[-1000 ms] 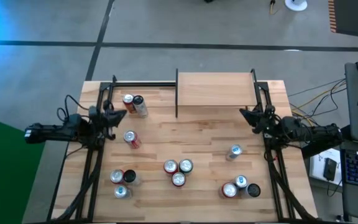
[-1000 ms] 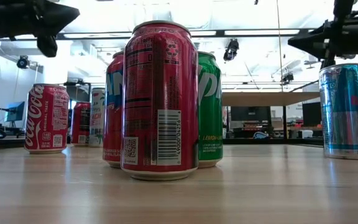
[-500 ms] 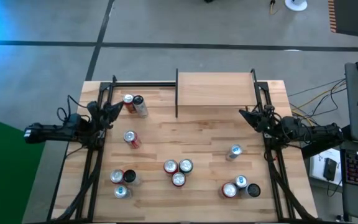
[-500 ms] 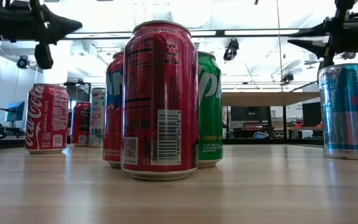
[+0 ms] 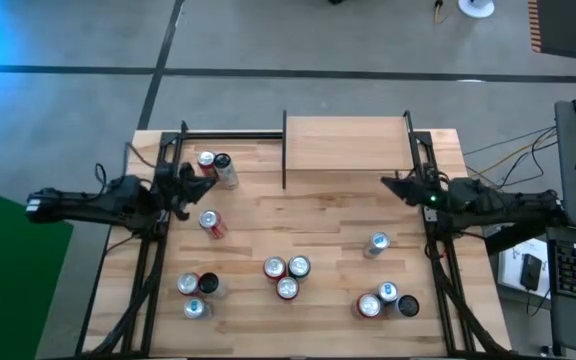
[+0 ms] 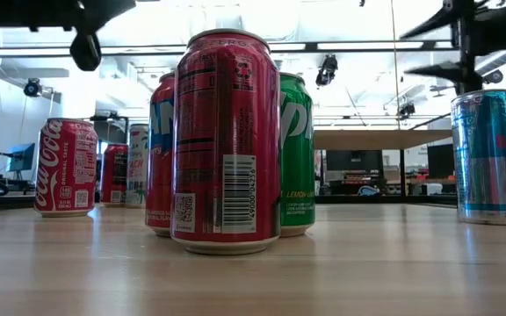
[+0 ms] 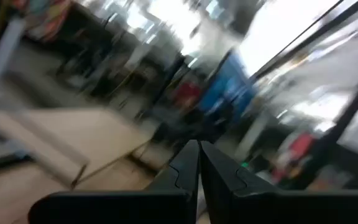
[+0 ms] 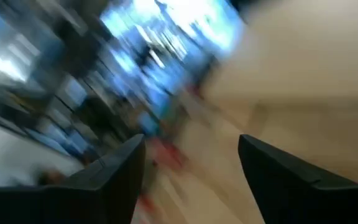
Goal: Place canned beverage on shelf
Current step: Put the top blue soda can on the shelf
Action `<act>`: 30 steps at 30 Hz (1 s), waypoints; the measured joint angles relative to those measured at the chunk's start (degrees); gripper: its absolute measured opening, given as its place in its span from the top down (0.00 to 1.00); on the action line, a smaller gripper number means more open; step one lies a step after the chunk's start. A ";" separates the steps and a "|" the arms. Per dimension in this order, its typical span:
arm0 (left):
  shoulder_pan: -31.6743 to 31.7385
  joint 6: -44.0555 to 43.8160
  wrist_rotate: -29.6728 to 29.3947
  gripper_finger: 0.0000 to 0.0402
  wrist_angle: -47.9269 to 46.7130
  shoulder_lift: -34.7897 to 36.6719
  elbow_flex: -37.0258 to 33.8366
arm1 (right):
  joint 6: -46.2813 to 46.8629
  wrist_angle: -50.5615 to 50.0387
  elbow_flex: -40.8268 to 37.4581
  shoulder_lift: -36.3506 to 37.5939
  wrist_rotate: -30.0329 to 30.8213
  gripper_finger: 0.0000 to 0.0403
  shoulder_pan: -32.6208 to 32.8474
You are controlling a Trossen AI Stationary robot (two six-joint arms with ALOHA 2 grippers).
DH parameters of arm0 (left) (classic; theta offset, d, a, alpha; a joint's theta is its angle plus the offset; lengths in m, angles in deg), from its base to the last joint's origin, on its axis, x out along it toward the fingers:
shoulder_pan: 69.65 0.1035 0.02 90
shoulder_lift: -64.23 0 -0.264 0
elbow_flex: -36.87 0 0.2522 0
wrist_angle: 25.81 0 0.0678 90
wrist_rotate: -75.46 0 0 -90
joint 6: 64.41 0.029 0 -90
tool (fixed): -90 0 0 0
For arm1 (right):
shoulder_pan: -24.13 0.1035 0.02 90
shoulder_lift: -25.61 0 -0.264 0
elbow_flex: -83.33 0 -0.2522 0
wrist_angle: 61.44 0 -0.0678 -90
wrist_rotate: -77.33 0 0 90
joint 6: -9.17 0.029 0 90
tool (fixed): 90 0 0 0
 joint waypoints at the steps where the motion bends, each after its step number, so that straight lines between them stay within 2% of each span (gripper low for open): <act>1: 0.01 -0.01 -1.52 1.00 -4.29 -1.71 2.24 | 0.68 -5.37 2.64 -2.25 -1.60 0.37 0.00; 4: 0.07 -0.01 -4.90 0.96 -17.35 -7.10 9.34 | 2.59 -19.50 10.59 -9.75 -4.33 0.37 0.02; 8: 0.07 0.64 -7.26 0.85 -29.82 -13.85 17.79 | -1.65 -29.93 20.41 -19.27 -9.10 0.38 0.04; 12: 0.11 1.88 -11.47 0.71 -38.19 -19.36 24.57 | -10.85 -35.98 27.89 -27.37 -13.42 0.35 0.43; 15: 0.22 2.05 -13.82 0.60 -43.95 -22.84 28.54 | -13.97 -39.13 31.96 -32.11 -17.76 0.31 1.52; 18: 0.22 2.02 -12.93 0.51 -47.78 -25.71 30.96 | -14.98 -40.76 34.83 -35.75 -24.87 0.25 3.81; 20: 0.22 2.01 -10.37 0.48 -48.28 -27.22 31.51 | -15.27 -41.33 36.76 -37.05 -27.31 0.21 6.14; 25: 0.20 0.82 -7.71 0.45 -48.23 -30.84 31.52 | -16.96 -49.62 39.88 -40.29 -24.87 0.13 11.65; 30: 0.22 1.71 -8.33 0.45 -48.28 -34.58 31.85 | -19.88 -54.82 38.75 -40.69 -19.79 0.12 15.60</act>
